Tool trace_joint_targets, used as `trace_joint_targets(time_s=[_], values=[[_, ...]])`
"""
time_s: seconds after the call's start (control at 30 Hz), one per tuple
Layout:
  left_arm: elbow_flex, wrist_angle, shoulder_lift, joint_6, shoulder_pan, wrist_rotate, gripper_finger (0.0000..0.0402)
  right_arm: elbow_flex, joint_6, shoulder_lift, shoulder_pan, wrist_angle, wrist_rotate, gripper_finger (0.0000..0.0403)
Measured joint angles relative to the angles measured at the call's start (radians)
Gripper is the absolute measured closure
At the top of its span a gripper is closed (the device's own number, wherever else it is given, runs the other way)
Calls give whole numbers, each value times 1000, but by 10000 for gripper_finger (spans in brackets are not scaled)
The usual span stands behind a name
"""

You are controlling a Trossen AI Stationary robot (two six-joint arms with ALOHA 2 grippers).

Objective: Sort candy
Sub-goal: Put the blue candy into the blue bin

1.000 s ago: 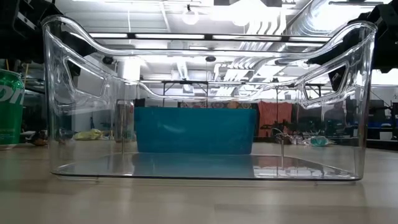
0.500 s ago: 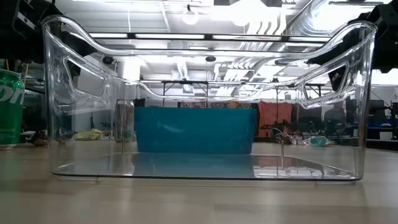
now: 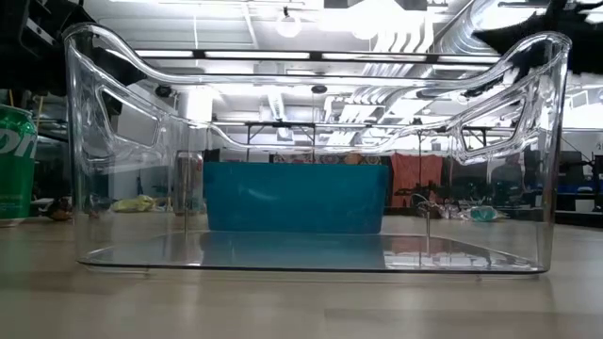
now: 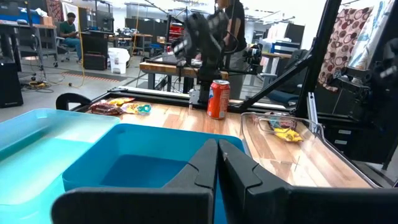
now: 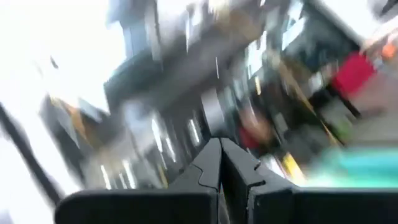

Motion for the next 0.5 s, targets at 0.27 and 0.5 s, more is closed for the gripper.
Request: trace_joint_targets(time_s=[0.27, 0.5], values=[[0, 0, 0, 0, 0, 0, 401, 222, 5, 271, -83, -113, 46, 400], [0, 0, 0, 0, 0, 0, 401, 630, -6, 818, -368, -901, -113, 331]])
